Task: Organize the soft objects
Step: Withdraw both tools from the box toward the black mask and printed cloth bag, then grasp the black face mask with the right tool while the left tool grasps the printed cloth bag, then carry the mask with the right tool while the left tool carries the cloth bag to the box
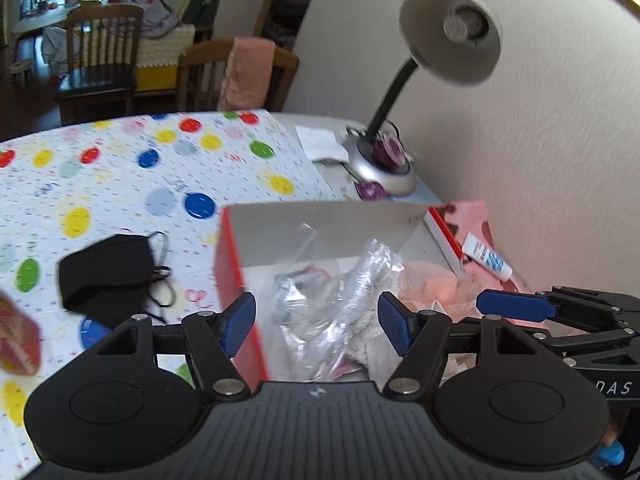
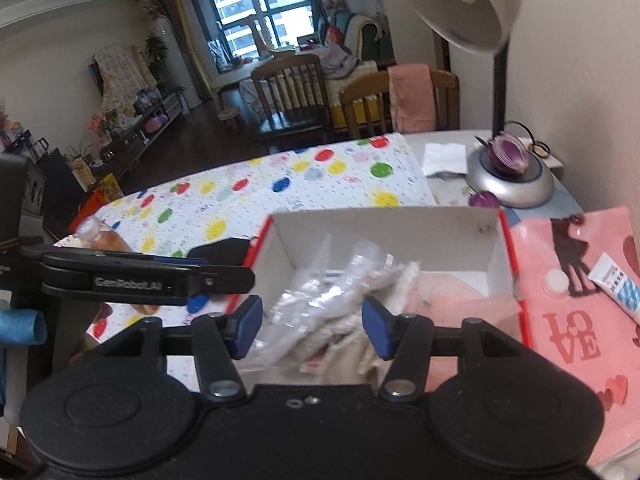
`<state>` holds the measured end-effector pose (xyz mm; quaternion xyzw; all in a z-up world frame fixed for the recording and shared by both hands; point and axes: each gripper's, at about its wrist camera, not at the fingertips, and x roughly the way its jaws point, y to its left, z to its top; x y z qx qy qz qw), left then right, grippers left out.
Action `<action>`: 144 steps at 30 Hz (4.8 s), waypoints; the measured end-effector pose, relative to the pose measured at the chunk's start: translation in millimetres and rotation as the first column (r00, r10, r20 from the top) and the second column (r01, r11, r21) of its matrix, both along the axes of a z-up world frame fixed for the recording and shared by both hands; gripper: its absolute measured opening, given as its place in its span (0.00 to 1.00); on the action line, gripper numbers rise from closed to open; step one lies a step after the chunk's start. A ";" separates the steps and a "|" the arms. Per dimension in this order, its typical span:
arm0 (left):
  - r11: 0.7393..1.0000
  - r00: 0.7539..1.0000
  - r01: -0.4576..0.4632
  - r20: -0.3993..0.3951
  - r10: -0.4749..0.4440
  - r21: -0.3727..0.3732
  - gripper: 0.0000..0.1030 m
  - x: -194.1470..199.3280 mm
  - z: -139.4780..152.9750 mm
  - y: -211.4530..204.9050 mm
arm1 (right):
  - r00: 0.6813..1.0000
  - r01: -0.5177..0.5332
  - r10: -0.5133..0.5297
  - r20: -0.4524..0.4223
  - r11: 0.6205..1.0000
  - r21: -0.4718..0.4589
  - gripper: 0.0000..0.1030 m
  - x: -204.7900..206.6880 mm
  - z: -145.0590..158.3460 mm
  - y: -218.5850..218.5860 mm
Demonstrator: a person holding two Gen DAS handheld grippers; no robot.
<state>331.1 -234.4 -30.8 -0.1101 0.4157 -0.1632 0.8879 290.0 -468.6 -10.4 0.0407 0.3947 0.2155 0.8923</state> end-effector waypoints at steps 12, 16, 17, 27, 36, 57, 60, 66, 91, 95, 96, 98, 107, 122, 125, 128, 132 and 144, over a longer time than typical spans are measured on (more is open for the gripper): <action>0.996 0.992 -0.089 0.090 0.088 0.007 0.65 -51.0 33.6 84.3 | 0.996 -0.073 0.071 0.055 0.997 0.036 0.61 -21.1 27.0 71.9; 0.993 0.989 -0.115 0.096 0.114 0.009 0.65 -66.6 38.1 113.8 | 0.993 -0.103 0.101 0.060 0.993 0.048 0.62 -27.0 28.8 100.0; 0.992 0.988 -0.124 0.096 0.123 0.006 0.65 -70.4 38.6 121.2 | 0.992 -0.110 0.107 0.060 0.993 0.052 0.62 -28.5 28.7 106.8; 0.982 0.976 -0.189 0.109 0.187 0.007 0.78 -107.9 33.5 184.8 | 0.983 -0.177 0.174 0.054 0.982 0.064 0.72 -44.1 24.1 176.4; 0.960 0.955 -0.280 0.102 0.278 0.005 0.86 -128.9 12.3 247.3 | 0.982 -0.187 0.185 0.031 0.981 0.050 0.84 -44.2 10.9 224.5; 0.890 0.886 -0.454 0.129 0.446 0.046 1.00 -103.9 -7.6 404.5 | 0.999 0.000 -0.001 -0.035 0.999 -0.034 0.89 50.3 -45.4 258.7; 0.897 0.895 -0.438 0.124 0.428 0.063 1.00 -91.7 -6.3 422.6 | 0.999 -0.004 0.001 -0.045 0.998 -0.066 0.89 65.1 -56.6 259.3; 0.909 0.928 -0.370 0.115 0.354 0.193 1.00 -57.1 -12.6 436.1 | 0.997 -0.066 0.060 -0.050 0.989 -0.130 0.88 81.2 -75.0 269.7; 0.833 0.938 -0.292 -0.030 0.346 0.470 0.88 38.9 -79.9 453.9 | 0.961 -0.270 0.273 -0.046 0.884 -0.383 0.78 110.9 -145.0 316.9; 0.831 0.936 -0.279 -0.055 0.347 0.482 0.67 42.2 -85.7 455.6 | 0.963 -0.264 0.265 -0.051 0.886 -0.382 0.72 112.5 -149.5 317.8; 0.834 0.937 -0.275 -0.060 0.343 0.478 0.64 42.0 -86.2 455.7 | 0.963 -0.265 0.266 -0.052 0.885 -0.384 0.70 112.3 -150.6 318.2; 0.835 0.937 -0.274 -0.063 0.343 0.477 0.57 41.6 -86.4 455.6 | 0.962 -0.266 0.266 -0.055 0.884 -0.383 0.65 111.5 -152.4 318.7; 0.850 0.928 -0.309 -0.059 0.367 0.427 0.22 39.0 -81.3 462.5 | 0.970 -0.243 0.232 -0.073 0.914 -0.324 0.20 107.1 -150.9 314.7; 0.846 0.880 -0.469 0.049 0.473 0.252 0.10 17.2 -27.4 491.7 | 0.996 -0.084 0.086 0.000 0.973 -0.216 0.04 91.5 -106.8 289.4; 0.843 0.869 -0.494 0.076 0.489 0.213 0.10 8.9 -11.9 495.0 | 0.999 -0.049 0.052 0.013 0.984 -0.170 0.04 85.5 -90.6 278.0; 0.844 0.862 -0.506 0.099 0.497 0.175 0.09 0.1 3.3 495.5 | 0.999 -0.021 0.025 0.024 0.992 -0.121 0.04 77.3 -74.5 266.3; 0.851 0.858 -0.512 0.118 0.500 0.120 0.09 -12.1 22.3 491.2 | 0.999 0.007 -0.004 0.043 0.998 -0.069 0.04 64.2 -53.7 253.2; 0.890 0.876 -0.450 0.162 0.455 -0.070 0.09 -51.8 84.1 455.5 | 0.993 0.042 -0.050 0.104 0.996 0.076 0.04 16.0 4.1 221.3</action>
